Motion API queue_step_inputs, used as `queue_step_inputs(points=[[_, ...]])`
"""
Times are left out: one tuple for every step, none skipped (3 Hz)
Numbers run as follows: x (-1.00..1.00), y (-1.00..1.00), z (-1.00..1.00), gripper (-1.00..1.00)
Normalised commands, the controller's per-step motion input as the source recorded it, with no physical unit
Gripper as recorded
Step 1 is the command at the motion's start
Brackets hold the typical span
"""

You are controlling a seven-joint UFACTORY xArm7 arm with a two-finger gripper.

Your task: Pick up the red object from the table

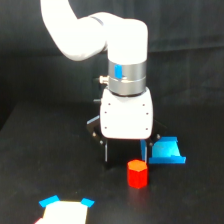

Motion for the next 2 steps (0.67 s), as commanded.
queue_step_inputs(points=[[0.26, -1.0, -0.2, 1.0], [-0.69, -0.55, -0.22, 0.39]])
